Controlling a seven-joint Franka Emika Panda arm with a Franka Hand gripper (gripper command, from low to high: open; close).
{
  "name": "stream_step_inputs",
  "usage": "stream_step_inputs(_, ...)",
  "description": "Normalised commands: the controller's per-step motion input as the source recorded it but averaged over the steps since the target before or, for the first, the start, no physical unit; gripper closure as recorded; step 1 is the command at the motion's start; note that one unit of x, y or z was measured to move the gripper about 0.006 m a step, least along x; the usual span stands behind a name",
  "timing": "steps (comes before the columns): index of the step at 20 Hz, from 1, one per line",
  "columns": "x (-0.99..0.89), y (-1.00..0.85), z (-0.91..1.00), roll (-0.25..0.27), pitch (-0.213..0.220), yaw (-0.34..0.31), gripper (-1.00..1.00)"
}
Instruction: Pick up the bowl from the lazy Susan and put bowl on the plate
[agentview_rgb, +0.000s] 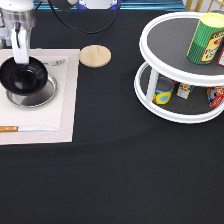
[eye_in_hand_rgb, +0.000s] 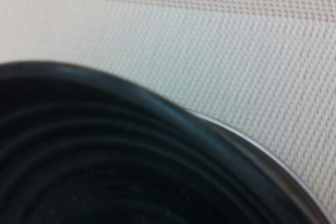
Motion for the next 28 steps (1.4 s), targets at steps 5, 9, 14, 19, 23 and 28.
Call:
stream_step_inputs(5,0.28,0.24,-0.01,-0.053,0.078,-0.018,1.00)
stream_step_inputs(9,0.31,0.19,-0.24,-0.055,0.066,-0.010,1.00)
stream_step_inputs(14,0.05,0.00,-0.04,-0.008,0.079,-0.012,1.00)
stream_step_inputs(19,0.00,-0.12,0.18,-0.002,0.090,-0.023,-1.00)
stream_step_inputs(23,0.03,-0.07,0.24,-0.014,0.082,-0.036,-1.00)
stream_step_inputs(28,0.01,0.00,0.50,-0.016,0.068,-0.015,-1.00)
